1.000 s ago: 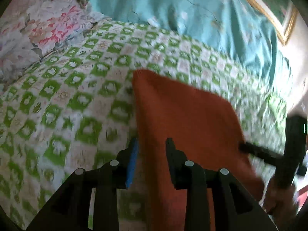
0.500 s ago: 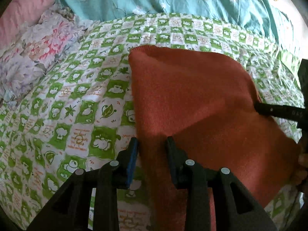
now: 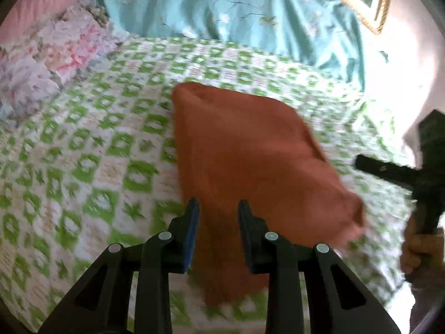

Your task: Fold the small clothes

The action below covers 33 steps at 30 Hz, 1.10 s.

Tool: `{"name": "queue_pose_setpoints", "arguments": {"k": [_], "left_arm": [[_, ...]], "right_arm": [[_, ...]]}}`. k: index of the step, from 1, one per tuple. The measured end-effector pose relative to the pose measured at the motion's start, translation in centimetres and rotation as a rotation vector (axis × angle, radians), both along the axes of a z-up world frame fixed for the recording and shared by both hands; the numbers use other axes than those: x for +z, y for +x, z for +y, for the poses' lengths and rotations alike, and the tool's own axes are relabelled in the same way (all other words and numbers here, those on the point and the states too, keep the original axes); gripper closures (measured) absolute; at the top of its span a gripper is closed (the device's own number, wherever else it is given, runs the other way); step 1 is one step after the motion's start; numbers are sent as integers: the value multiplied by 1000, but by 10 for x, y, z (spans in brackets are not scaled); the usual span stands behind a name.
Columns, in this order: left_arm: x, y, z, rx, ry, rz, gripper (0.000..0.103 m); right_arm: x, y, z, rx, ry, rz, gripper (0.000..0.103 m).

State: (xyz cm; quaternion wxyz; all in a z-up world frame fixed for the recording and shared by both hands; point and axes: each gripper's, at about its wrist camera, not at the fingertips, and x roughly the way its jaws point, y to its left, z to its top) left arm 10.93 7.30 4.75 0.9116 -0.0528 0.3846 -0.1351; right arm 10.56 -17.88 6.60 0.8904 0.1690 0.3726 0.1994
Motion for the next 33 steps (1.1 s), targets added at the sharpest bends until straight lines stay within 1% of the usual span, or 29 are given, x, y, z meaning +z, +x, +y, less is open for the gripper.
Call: {"name": "queue_pose_setpoints", "arguments": {"k": [1,4,6,8,10,12,13,15,16,19,23,25,29,32,33], "left_arm": [[-1,-5,-1,-11,-11,3,75],[-12,-14,-7,-21,15,25,75],[-23,-18,-6,-20,19,51,75],[-34,-21,-5,-20,30,60,72],[-50,-20,-5,-10,43,94,70],[-56,-21,-5,5,43,78,67],[-57,-21,-5,7,41,76,66],[-58,-18,-4,12,34,83,65],[-59,-17,-4,13,33,88,65],[-58,-19,-9,11,69,84,64],[-59,-22,-11,28,85,86,64],[-58,-22,-12,32,93,90,64],[-57,-24,-5,34,69,106,63],[-52,-32,-4,45,94,96,62],[-48,-34,-5,46,105,86,62]], "right_arm": [[-2,-5,5,17,-10,7,72],[-14,-12,18,59,-29,31,72],[-27,-15,23,61,-75,63,72],[-41,-16,25,51,-142,93,72],[-60,-13,21,44,-163,134,76],[-74,-11,16,33,-146,149,83],[-75,-10,13,25,-136,150,85],[-74,-9,8,2,-140,154,100],[-75,-9,6,-4,-140,155,103],[-80,-9,-3,-12,-77,177,103],[-79,-14,1,-20,-115,164,103],[-80,-11,1,-21,-118,169,103],[-79,-17,-6,-41,-81,181,103],[-78,-26,-9,-58,-64,193,103],[-74,-29,-9,-64,-64,186,98]]}}
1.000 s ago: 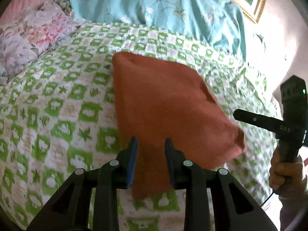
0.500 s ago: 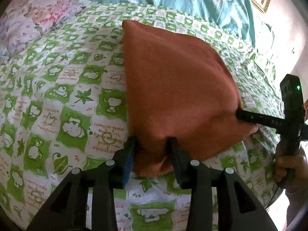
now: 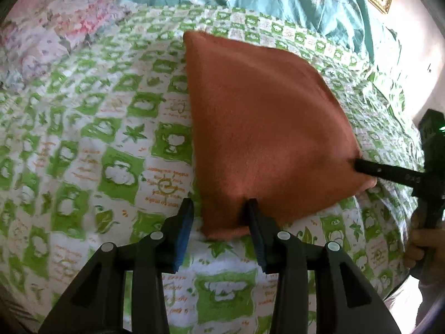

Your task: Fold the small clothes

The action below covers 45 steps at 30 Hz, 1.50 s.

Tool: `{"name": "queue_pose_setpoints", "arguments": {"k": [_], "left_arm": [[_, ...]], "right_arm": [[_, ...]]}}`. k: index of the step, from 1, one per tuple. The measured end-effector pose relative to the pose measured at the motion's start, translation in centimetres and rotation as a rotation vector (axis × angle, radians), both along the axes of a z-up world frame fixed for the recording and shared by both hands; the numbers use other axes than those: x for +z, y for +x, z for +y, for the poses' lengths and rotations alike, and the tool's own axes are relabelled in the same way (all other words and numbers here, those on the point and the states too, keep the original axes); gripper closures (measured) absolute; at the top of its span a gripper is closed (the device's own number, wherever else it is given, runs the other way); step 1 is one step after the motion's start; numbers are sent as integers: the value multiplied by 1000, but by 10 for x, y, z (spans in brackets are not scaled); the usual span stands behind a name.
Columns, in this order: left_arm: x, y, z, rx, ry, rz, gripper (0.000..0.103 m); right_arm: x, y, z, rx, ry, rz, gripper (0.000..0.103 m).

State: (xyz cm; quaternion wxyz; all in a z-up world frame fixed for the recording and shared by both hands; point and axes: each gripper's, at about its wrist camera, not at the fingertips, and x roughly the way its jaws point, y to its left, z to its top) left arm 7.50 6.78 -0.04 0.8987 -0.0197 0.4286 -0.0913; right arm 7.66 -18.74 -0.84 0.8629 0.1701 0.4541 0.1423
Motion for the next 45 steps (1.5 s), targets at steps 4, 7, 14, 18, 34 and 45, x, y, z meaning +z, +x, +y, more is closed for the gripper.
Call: {"name": "queue_pose_setpoints", "arguments": {"k": [4,7,14,18,34,45], "left_arm": [[19,-1,7,15,-4,-39,64],[29,2,19,45,-36,-43,64],[29,-9,22,64,-25,-52,61],[25,-17,15,45,-12,-46,61],[29,61,18,72,-53,-17,53],[23,82,-6,103,16,16,59]], "right_arm": [[25,-12,3,-8,-4,-79,80],[39,-12,0,-40,-3,-110,59],[54,-26,14,28,-6,-171,53],[44,-24,23,34,-55,-147,53],[36,56,9,11,13,-104,50],[34,66,-13,10,-35,-81,97]]}}
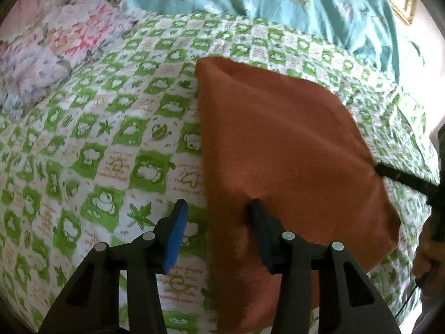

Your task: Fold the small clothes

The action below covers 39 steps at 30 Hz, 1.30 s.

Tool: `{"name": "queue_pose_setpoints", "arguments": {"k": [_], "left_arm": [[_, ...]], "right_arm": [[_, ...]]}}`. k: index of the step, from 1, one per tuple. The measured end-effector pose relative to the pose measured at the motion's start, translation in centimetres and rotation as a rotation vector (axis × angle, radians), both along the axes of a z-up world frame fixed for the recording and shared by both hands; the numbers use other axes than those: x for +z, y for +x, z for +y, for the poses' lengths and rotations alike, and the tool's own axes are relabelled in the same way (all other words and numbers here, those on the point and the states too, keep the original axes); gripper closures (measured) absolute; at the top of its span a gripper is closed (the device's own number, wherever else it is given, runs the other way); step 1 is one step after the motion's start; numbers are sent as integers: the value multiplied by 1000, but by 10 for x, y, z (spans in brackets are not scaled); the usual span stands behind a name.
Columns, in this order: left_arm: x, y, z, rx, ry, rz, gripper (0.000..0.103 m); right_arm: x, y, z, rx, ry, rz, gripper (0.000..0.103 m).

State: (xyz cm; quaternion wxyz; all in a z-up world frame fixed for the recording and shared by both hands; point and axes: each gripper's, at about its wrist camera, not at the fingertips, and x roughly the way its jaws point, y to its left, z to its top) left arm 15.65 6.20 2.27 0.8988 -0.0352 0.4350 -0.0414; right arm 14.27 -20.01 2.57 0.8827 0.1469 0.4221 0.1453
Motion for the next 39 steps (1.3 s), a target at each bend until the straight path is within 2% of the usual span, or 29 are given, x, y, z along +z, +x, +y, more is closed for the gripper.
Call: {"name": "queue_pose_setpoints", "arguments": {"k": [4,5,9,12,15,18,21,22,24,27,31,32,33,35,39], "left_arm": [[0,-8,0,12,-4,-1,59],[2,-9,1,6,-3,-2,59],[-5,-5,1,-7,25,8,54],[6,-13,3,13,2,-2,58],[11,-30,-1,-12,35,-22,59],[7,-40,-7,-22,66,-34,59],[-3,-39,-7,-20,83,-28,55],[-4,-39,-5,-20,78,-28,54],[-3,-42,-3,-26,77,-24,54],[0,-56,-2,-28,82,-31,56],[0,-82,-6,-39,95,-46,56],[-1,-89,-6,-41,89,-49,56],[-1,-96,-7,-42,83,-52,56],[-1,-106,-7,-40,84,-56,51],[4,-125,-7,-39,104,-88,45]], "right_arm": [[-29,8,3,-2,-11,51,97],[-28,7,2,-14,-2,46,97],[-20,5,9,-9,-71,26,97],[-15,3,6,-35,-49,19,97],[8,-20,11,-29,-34,-46,97],[23,-54,35,64,-48,-95,97],[-2,-59,45,56,-200,-20,99],[-15,-57,40,40,-208,13,102],[-32,-54,22,12,-120,54,103],[-22,-63,14,-19,-100,38,102],[-6,-84,10,-22,-11,-2,96],[-2,-90,10,-25,-6,-10,90],[0,-95,10,-27,-3,-16,76],[4,-108,11,-20,15,-34,54],[12,-128,22,-4,21,-74,50]]}}
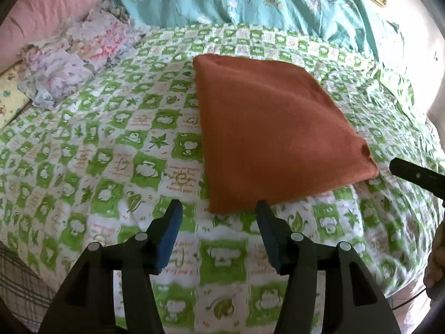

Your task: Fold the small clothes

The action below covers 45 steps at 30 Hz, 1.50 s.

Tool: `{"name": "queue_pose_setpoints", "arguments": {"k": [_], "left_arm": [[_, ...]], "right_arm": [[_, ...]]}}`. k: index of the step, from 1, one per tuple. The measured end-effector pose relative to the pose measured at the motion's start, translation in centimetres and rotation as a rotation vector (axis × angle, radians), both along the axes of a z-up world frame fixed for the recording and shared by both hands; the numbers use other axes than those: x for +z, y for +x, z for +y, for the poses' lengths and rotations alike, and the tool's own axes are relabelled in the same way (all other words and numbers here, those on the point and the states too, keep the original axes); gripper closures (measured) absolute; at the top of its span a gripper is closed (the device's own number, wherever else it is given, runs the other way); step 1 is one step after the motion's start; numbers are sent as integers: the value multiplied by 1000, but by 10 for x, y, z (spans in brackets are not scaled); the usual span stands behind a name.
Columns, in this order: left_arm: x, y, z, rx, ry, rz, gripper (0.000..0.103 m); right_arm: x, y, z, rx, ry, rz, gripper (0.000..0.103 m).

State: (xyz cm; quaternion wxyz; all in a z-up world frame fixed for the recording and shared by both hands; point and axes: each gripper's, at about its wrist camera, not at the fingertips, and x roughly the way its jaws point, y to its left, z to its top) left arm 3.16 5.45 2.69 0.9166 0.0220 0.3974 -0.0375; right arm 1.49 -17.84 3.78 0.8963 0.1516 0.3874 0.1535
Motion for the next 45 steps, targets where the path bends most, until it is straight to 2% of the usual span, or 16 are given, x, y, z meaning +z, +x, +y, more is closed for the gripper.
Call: {"name": "queue_pose_setpoints", "arguments": {"k": [1,2,4,6,9,14,24,34,45], "left_arm": [[1,-4,0,0,9,-8,41],[3,-8,-1,-1,16,-16,39],[6,-16,-2,2,28,-31,27],[8,-23,-2,5,35,-42,21],[8,-31,0,9,48,-47,21],[2,-41,7,28,66,-52,19],[6,-31,8,44,107,-58,18],[7,-18,-1,41,160,-61,15],[13,-3,-7,51,164,-82,11]], "right_arm": [[1,-7,5,0,-4,-8,48],[2,-12,7,1,-12,-15,43],[2,-22,13,4,-32,-26,34],[4,-31,18,3,-54,-36,23],[5,-42,24,8,-90,-57,13],[3,-54,33,30,-145,-82,4],[-5,-42,45,43,-203,-51,3],[-7,-26,46,53,-199,-33,3],[-3,-6,51,58,-196,-37,3]]}}
